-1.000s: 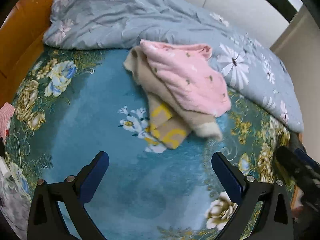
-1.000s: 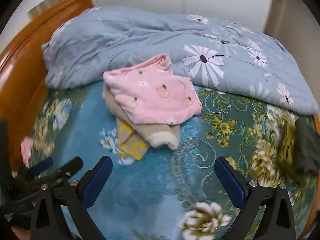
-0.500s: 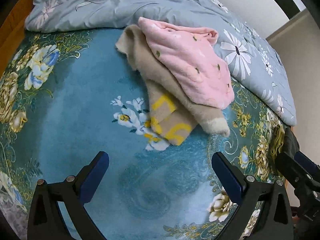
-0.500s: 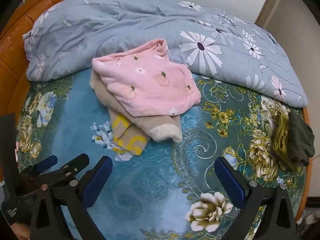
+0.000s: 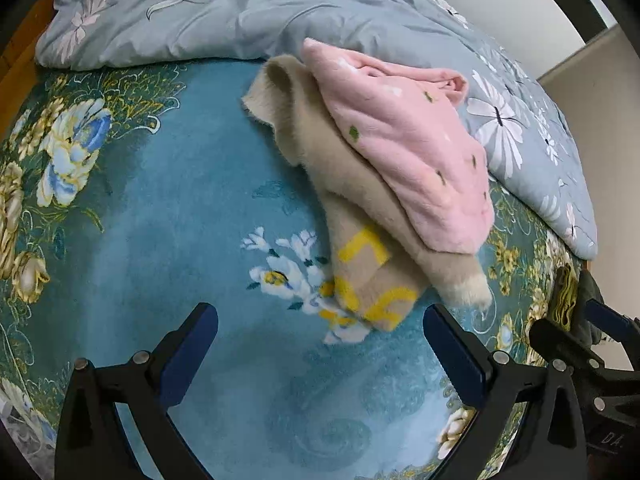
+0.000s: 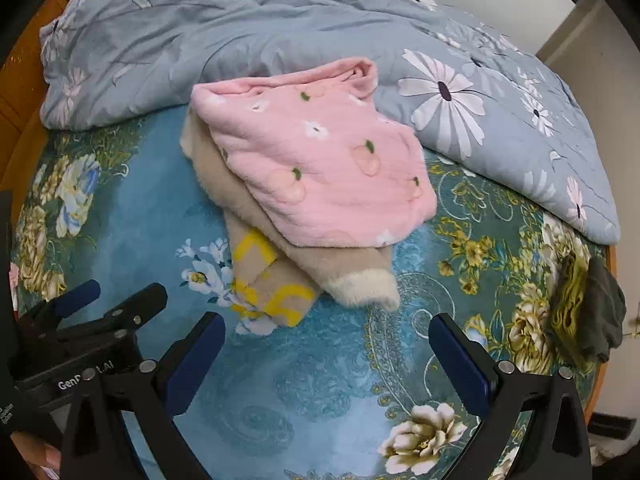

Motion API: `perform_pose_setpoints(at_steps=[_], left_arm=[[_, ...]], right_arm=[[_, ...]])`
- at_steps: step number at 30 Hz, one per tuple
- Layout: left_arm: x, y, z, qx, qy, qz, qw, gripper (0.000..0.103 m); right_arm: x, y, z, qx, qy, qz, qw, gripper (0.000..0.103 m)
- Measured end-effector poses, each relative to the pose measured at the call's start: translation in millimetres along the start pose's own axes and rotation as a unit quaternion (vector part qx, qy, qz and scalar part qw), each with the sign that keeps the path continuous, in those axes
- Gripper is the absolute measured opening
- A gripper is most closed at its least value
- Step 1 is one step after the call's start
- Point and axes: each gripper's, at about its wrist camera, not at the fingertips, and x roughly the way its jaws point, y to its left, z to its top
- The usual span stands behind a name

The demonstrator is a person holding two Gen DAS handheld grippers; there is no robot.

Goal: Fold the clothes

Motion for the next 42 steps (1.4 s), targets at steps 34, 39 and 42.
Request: perform_pose_setpoints(at_steps=[34,39,42], left_arm=[[98,4,36,-0.044,0.069,-0.026,0.9963,0.102],[111,2,38,-0.064,0.075,-0.046,0.994,0.102],[116,6,42,-0.081,0.069,-0.052,0.993,0.102]], right_arm=[[94,-16,41,-0.016,0.067,0.025,0.997,0.103],[96,-23,40,-0.015,0.066,0.03,0.997,0.103],[97,-30,38,-0.009,0.067,0.03,0.997,0.103]])
